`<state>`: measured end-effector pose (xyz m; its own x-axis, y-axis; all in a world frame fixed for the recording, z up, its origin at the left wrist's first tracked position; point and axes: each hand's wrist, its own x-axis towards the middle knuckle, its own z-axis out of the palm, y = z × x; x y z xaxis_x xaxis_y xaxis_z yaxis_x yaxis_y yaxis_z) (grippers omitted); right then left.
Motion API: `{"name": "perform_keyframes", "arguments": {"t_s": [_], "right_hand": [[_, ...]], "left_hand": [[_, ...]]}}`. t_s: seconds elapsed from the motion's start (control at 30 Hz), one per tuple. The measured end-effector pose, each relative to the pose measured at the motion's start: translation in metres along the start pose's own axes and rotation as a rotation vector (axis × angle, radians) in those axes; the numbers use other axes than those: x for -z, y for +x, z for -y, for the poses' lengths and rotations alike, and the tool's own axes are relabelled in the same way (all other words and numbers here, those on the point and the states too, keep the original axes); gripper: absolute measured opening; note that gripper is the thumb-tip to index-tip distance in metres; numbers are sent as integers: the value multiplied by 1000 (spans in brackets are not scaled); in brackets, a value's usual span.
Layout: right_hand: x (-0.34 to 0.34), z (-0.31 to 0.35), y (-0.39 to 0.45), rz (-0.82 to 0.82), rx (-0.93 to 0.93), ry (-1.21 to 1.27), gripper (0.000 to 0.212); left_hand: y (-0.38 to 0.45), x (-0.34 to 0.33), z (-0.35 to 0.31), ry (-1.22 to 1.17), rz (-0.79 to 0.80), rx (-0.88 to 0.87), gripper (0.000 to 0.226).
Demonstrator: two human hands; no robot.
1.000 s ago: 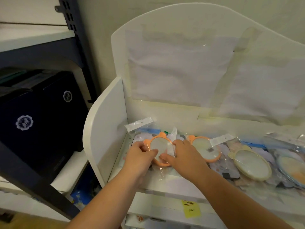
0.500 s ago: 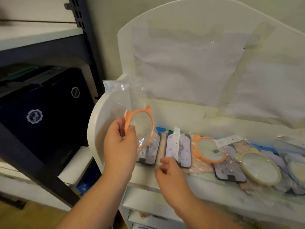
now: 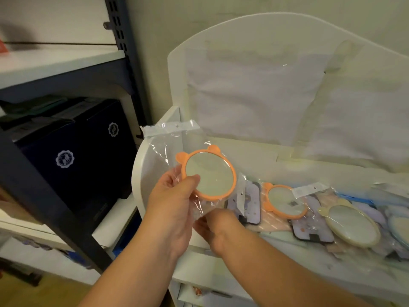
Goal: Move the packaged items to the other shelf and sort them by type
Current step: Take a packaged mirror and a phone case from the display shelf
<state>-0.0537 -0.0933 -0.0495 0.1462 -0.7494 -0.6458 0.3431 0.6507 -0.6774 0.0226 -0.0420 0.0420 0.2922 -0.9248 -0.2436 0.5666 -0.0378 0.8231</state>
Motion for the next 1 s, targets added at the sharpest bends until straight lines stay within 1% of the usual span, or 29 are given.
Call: {"name": "perform_keyframes", "arguments": {"t_s": [0.07, 0.17, 0.27, 0.33, 0.4, 0.47, 0.53, 0.6, 0.73, 0.8, 0.87, 0.93, 1.0], "right_hand": [[-7, 4, 4, 3, -28, 40, 24], [-14, 4, 4, 12, -12, 38, 24], [-16, 1, 1, 37, 39, -28, 24], [-12, 1, -1, 49, 93, -46, 27], [-1, 1, -6, 59, 146, -47, 28], [11, 3, -17, 151, 202, -70, 29], [29, 5, -29, 215, 205, -33, 30], [54, 10, -41, 196, 222, 37, 33], [99, 32, -77, 141, 269, 99, 41], [118, 47, -95, 110, 266, 185, 41], [135, 62, -115, 77, 282, 253, 38], [156, 72, -132, 42, 303, 275, 31], [178, 77, -148, 25, 341, 290, 31]], "left_hand": [[-6, -1, -3, -19, 16, 26, 33], [-13, 0, -6, -66, 30, 70, 31], [-20, 2, -12, -167, 64, 150, 35], [-25, 4, -17, -206, 107, 195, 30], [-29, 7, -16, -181, 142, 203, 24], [-30, 10, -13, -145, 175, 201, 21], [-32, 9, -11, -94, 190, 180, 19], [-32, 5, -9, -56, 186, 160, 9], [-37, -13, -6, -32, 174, 147, 19], [-38, -20, -4, -13, 195, 147, 21], [-39, -29, -1, 15, 211, 133, 18], [-41, -38, 4, 20, 222, 122, 16], [-46, -49, 10, 39, 245, 121, 11]]}}
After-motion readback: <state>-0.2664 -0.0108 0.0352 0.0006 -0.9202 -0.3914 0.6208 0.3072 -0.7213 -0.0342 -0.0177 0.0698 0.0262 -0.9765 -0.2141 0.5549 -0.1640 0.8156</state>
